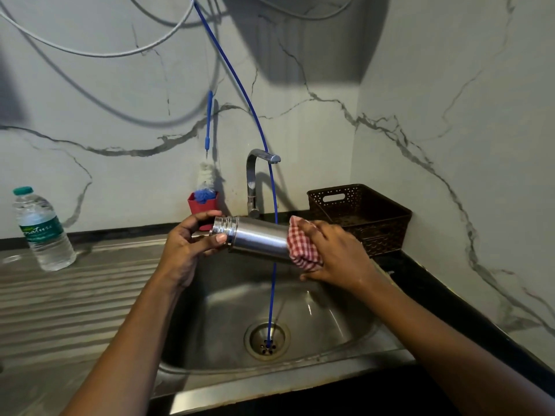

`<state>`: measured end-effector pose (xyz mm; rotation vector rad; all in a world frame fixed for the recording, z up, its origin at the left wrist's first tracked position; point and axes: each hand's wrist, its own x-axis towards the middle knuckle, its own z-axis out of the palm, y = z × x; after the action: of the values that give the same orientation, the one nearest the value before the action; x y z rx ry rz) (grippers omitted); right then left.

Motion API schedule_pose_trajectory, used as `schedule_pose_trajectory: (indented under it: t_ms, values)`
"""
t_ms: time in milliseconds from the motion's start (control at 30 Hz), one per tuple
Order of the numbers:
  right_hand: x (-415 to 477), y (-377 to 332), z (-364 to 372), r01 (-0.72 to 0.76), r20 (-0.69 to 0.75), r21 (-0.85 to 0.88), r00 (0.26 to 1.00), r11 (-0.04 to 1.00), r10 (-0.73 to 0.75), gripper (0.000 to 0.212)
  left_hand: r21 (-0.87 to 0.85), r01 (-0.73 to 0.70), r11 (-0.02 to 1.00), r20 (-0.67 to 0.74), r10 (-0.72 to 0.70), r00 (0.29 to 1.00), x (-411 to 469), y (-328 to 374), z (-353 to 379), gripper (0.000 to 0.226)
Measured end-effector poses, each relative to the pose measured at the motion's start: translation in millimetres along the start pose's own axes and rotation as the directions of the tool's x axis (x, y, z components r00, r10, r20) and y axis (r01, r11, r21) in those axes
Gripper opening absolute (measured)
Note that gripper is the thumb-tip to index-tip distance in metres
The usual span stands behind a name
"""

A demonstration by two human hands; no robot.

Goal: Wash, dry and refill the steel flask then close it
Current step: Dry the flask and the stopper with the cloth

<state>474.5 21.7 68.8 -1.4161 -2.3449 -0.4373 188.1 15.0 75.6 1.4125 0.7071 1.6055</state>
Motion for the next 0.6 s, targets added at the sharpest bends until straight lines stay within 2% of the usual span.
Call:
schedule_pose_trajectory:
  t_ms: [100, 233, 433, 533, 600]
  values:
    - [15, -14, -10, 0.015, 0.007, 0.025, 1.0, 1.0, -0.015, 0.111, 0.022, -0.018, 1.0, -0.01, 0.018, 1.0, -1, -1, 2, 0.065]
    - [45, -56, -21, 0.163, -0.048, 0.053, 0.986, 0.985, -0.16, 0.106, 0.056, -0.051, 0.997, 0.013, 0.05, 0.999, -2, 0, 2, 0.067]
    - [52, -62, -18, 0.227, -0.102, -0.06, 0.967, 0.972, -0.232, 0.102, 0.071, -0.03, 0.997, 0.044, 0.026, 0.999, -2, -1, -1, 0.066]
    - [48, -55, -13, 0.238, -0.254, -0.196, 0.925, 0.951, -0.284, 0.1, 0.105, 0.055, 0.993, 0.03, -0.058, 0.998, -2, -1, 7, 0.074]
    - [47, -54, -11, 0.233, -0.352, -0.301, 0.874, 0.925, -0.334, 0.09, 0.092, 0.142, 0.986, -0.012, -0.142, 0.99, -2, 0, 12, 0.077]
